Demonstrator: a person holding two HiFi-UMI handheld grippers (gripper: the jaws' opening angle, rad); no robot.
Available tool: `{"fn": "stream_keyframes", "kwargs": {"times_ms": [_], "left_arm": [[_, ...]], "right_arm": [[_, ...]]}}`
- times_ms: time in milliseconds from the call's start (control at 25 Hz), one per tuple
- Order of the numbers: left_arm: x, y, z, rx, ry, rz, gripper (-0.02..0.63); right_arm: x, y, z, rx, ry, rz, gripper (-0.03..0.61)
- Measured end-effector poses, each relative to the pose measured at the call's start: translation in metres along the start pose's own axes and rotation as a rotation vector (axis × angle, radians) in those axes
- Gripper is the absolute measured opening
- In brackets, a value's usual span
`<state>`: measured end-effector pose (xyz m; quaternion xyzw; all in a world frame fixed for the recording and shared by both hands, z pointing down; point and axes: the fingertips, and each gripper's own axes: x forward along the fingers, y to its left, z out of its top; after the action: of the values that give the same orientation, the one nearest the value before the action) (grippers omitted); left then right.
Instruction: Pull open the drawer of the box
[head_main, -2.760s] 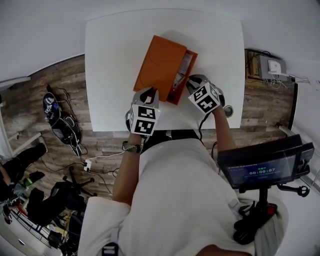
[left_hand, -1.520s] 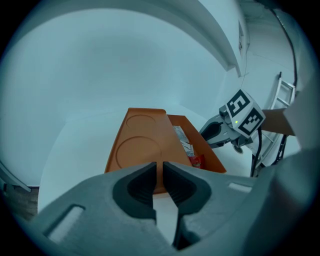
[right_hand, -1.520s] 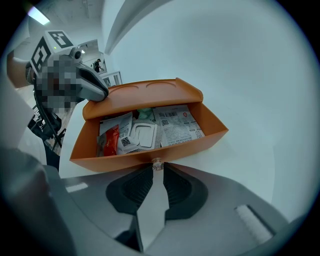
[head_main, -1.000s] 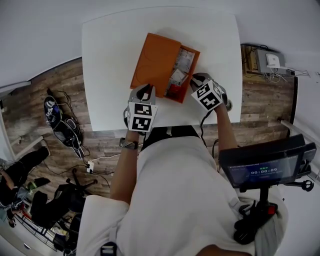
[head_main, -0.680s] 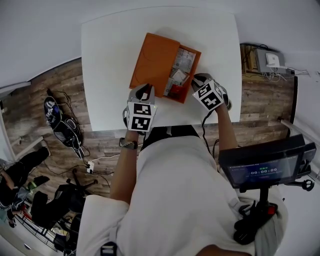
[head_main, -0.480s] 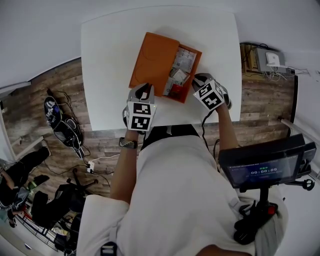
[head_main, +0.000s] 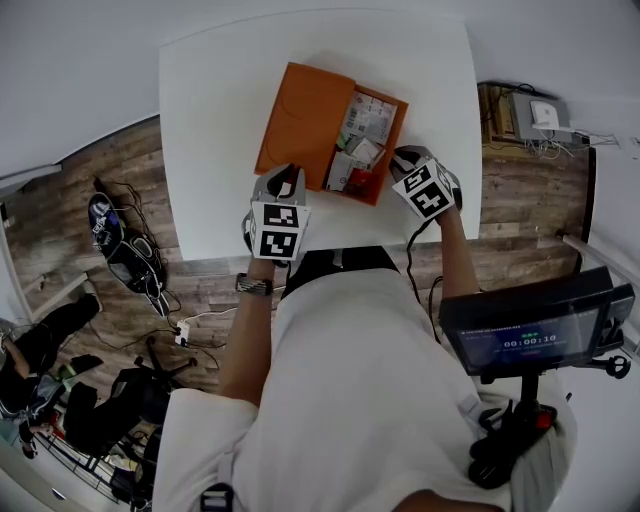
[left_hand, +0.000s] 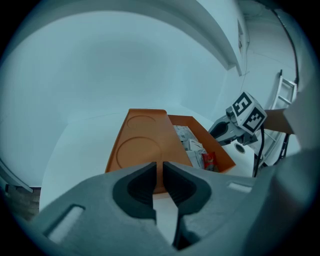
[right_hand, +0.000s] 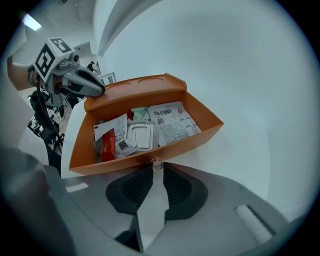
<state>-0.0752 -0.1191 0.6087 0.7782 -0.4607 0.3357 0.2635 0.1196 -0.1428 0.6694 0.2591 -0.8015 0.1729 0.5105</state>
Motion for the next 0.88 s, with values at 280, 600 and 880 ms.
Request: {"fn": "stream_keyframes", "kwargs": {"times_ms": [280,600,880], "left_arm": [[0.002,0.001,-0.002,-0.001,0.002,0.001,0.048],[0.008,0.003,-0.002,0.001,-0.003,-0.001,0.048],[0.018,-0.003,0.0,0.11,-0.091,0.031,0.046]], "right_arm": [[0.001,0.001,-0.001,0.013,-0.004,0.003,0.067],[0.007,0.0,-0.005,0.079,-0.011,-0.008,0.074],[0.004,-0.015,-0.021,0.133,-0.018,-0.062,0.097]]}}
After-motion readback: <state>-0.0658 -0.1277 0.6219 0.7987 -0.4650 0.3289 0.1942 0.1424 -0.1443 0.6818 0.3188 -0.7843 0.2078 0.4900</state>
